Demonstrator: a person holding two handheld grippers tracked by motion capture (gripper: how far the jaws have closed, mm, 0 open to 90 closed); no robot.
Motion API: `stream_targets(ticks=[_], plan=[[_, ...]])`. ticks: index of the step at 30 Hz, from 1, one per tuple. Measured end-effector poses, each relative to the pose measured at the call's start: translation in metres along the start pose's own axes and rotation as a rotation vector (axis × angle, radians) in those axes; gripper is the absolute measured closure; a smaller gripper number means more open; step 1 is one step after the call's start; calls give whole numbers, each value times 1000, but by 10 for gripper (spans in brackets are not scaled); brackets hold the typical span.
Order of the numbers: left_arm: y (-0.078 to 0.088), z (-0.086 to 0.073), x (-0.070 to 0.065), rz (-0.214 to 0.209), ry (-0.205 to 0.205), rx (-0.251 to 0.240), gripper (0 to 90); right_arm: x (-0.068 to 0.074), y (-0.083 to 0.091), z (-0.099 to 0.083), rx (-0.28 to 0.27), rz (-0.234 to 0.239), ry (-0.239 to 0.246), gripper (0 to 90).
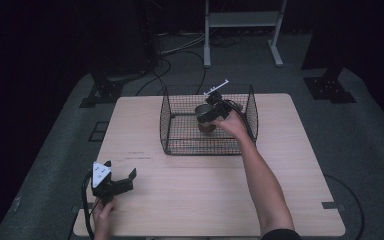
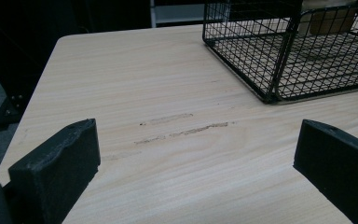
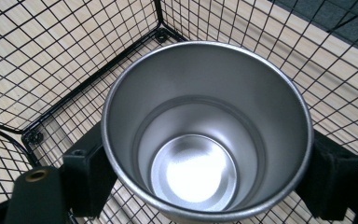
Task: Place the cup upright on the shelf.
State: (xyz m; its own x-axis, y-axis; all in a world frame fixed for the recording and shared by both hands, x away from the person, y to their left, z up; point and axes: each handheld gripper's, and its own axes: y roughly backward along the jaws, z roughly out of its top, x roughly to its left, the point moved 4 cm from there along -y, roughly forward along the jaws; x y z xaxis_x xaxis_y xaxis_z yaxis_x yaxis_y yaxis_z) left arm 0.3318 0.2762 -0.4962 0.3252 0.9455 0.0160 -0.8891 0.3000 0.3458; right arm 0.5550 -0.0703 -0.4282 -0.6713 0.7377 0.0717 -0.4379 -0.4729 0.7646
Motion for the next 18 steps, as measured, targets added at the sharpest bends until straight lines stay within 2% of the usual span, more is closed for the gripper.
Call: stream_targets(ticks=[14, 18], plan=[[0, 0, 0, 0, 5, -3, 0, 3, -10, -1, 28, 16, 6, 177], [0, 0, 0, 0, 6, -5, 0, 3, -10, -2, 40, 3, 16, 176]])
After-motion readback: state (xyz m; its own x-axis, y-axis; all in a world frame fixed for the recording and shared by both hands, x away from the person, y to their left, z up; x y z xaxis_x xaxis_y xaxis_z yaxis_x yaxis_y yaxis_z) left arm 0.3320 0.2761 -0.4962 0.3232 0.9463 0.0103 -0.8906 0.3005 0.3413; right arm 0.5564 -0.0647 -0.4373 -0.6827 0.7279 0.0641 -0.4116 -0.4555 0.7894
